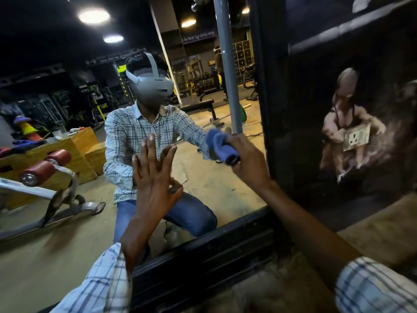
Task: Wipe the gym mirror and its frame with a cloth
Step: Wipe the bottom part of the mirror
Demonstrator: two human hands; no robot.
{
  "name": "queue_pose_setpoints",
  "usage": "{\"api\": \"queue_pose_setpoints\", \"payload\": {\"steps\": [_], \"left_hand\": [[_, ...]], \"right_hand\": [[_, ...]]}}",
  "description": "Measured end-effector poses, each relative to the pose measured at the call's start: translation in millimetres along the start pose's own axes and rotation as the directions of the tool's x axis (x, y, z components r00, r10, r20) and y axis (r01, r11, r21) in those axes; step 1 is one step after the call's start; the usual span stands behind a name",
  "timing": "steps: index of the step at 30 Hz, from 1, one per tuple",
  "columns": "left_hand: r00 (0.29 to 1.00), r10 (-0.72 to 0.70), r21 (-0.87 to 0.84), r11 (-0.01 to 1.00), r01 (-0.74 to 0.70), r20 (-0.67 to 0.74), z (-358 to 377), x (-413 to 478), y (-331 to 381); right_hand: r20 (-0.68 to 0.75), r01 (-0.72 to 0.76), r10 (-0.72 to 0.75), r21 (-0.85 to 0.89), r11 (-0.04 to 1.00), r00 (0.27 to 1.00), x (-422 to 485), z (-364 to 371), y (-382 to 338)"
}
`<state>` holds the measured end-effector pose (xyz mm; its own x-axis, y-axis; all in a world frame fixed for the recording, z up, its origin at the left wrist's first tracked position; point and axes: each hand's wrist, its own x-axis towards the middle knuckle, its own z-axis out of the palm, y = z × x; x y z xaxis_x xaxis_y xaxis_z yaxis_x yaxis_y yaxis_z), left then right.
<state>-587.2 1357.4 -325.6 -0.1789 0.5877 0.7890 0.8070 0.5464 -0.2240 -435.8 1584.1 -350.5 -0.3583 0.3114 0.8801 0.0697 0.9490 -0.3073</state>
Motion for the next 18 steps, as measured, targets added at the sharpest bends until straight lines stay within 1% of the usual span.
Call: {"api": "queue_pose_setpoints", "payload": {"steps": [1, 2, 3, 4, 5, 6, 7, 8, 9, 10, 11, 12, 13, 14, 15, 16, 17, 18], "left_hand": [[1.000, 0.001, 0.002, 1.000, -0.001, -0.006, 1, 0, 0], [1.000, 0.002, 0.005, 1.000, -0.002, -0.007, 1, 0, 0], [1.000, 0.003, 0.005, 1.000, -0.003, -0.006, 1, 0, 0], [1.000, 0.003, 0.001, 1.000, -0.003, -0.010, 1, 0, 0], [1.000, 0.003, -0.005, 1.000, -0.003, -0.016, 2, 0, 1], [1.000, 0.003, -0.010, 1.000, -0.003, -0.019, 3, 0, 1], [1.000, 0.001, -0.014, 1.000, -0.001, -0.019, 3, 0, 2], [1.000, -0.002, -0.016, 1.000, 0.002, -0.019, 3, 0, 2], [1.000, -0.009, -0.014, 1.000, 0.009, -0.020, 3, 0, 2], [1.000, -0.015, -0.015, 1.000, 0.015, -0.016, 2, 0, 2], [1.000, -0.015, -0.016, 1.000, 0.015, -0.010, 2, 0, 2], [1.000, -0.013, -0.014, 1.000, 0.013, -0.003, 2, 0, 2], [1.000, -0.014, -0.013, 1.000, 0.014, 0.003, 1, 0, 2], [1.000, -0.019, -0.013, 1.000, 0.020, 0.004, 0, 0, 2], [1.000, -0.027, -0.012, 1.000, 0.027, 0.003, 0, 0, 2], [0.999, -0.032, -0.010, 0.999, 0.032, 0.001, 0, 0, 2], [0.999, -0.037, -0.009, 0.999, 0.037, -0.002, 0, 0, 3], [0.999, -0.045, -0.008, 0.999, 0.045, -0.002, 1, 0, 4]], "right_hand": [[-0.097, -0.116, 0.120, 0.040, 0.992, 0.988, -1, -6, 12], [-0.221, -0.243, 0.267, 0.128, 0.961, 0.938, -2, -11, 22], [-0.327, -0.345, 0.410, 0.241, 0.907, 0.851, -6, -13, 27], [-0.390, -0.407, 0.517, 0.334, 0.850, 0.762, -11, -9, 27], [-0.416, -0.440, 0.579, 0.386, 0.811, 0.702, -19, 0, 23], [-0.407, -0.462, 0.612, 0.412, 0.785, 0.677, -27, 12, 15], [-0.362, -0.465, 0.613, 0.418, 0.780, 0.703, -36, 24, 3], [-0.275, -0.438, 0.557, 0.390, 0.810, 0.784, -46, 35, -10], [-0.151, -0.364, 0.431, 0.335, 0.869, 0.890, -54, 44, -22], [-0.010, -0.242, 0.254, 0.269, 0.932, 0.967, -59, 49, -34], [0.112, -0.101, 0.080, 0.199, 0.975, 0.990, -62, 53, -41], [0.176, 0.016, -0.041, 0.140, 0.990, 0.984, -61, 53, -41], [0.184, 0.071, -0.088, 0.098, 0.993, 0.979, -59, 50, -35], [0.159, 0.053, -0.064, 0.078, 0.996, 0.985, -56, 46, -26], [0.101, -0.025, 0.017, 0.085, 0.996, 0.995, -56, 41, -16], [0.010, -0.149, 0.149, 0.117, 0.982, 0.989, -58, 35, -2], [-0.105, -0.281, 0.301, 0.168, 0.945, 0.948, -59, 27, 15], [-0.216, -0.386, 0.436, 0.236, 0.892, 0.874, -60, 20, 30]]}}
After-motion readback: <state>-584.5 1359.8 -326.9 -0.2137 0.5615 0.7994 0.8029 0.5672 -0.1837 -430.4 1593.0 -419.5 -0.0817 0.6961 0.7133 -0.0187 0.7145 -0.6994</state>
